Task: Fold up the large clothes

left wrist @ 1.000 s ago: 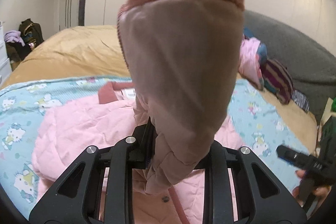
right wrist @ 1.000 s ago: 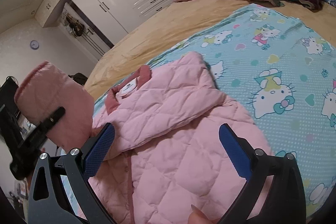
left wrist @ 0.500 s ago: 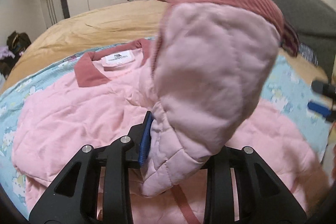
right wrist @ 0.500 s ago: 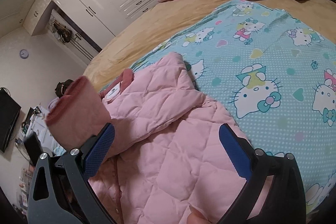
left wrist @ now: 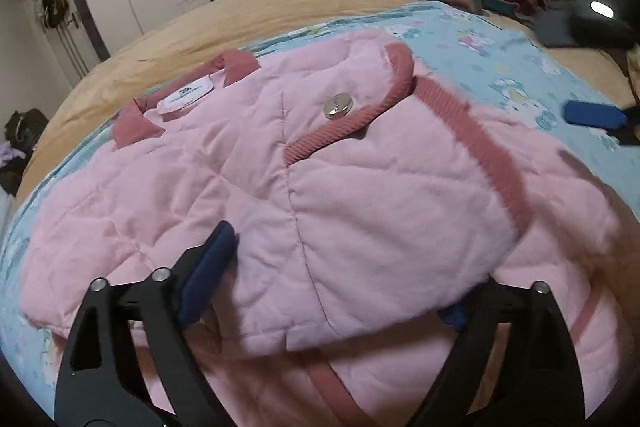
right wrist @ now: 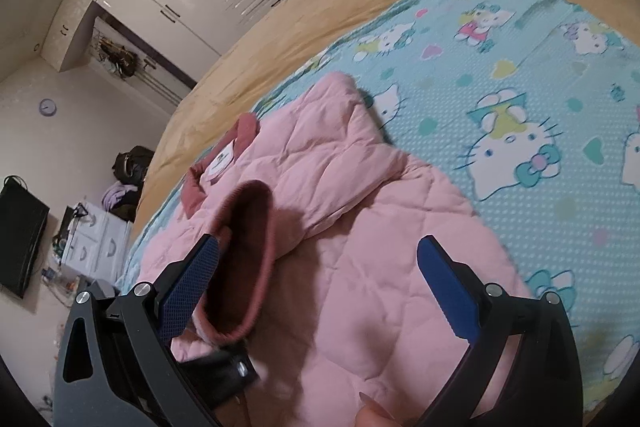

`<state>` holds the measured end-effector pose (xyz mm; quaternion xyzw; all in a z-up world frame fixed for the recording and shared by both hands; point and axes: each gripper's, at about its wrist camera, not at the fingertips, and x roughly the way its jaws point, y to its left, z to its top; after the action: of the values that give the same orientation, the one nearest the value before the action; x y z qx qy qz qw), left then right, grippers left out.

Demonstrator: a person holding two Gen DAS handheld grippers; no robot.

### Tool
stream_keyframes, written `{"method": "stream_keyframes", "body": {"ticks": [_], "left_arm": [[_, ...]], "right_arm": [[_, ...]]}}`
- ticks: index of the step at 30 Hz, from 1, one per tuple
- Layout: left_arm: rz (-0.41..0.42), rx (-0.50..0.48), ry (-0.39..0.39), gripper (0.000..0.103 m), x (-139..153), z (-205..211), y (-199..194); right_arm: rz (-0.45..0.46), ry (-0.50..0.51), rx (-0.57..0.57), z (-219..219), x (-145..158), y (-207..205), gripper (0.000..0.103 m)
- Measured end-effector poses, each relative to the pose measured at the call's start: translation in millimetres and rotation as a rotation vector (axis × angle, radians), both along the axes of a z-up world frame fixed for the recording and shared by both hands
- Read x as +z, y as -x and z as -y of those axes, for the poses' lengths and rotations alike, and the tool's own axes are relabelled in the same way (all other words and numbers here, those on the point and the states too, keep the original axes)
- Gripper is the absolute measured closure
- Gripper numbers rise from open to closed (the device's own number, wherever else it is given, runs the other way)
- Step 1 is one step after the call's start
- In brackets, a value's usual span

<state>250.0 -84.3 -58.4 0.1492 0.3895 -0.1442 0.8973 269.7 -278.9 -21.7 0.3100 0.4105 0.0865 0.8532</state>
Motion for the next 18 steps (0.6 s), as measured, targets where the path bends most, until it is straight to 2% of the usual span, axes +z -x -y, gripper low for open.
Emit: {"method": "stream_keyframes", "body": {"ticks": [3,7,12,18], "left_arm": [[-0.015,0.006,0.041,0.010,4,-10,12],[-0.044,0.034,0.146,0.009,17,-39,27],[-0.022,0.129,0.282,0.009,43,-96,38],[0.026,0.349,0.396,0.009,65,-181,40]], "right_arm": [[-0.024,-0.086,0.041,-8,-7,-9,0.004],[-0.061,-0.164,0.075,-22,-19,-25,0.004],[-0.111,-0.260,0.127,-44,-32,-41,0.004],[-0.150,-0.191,0.158,-68,-44,-43,0.004]]}}
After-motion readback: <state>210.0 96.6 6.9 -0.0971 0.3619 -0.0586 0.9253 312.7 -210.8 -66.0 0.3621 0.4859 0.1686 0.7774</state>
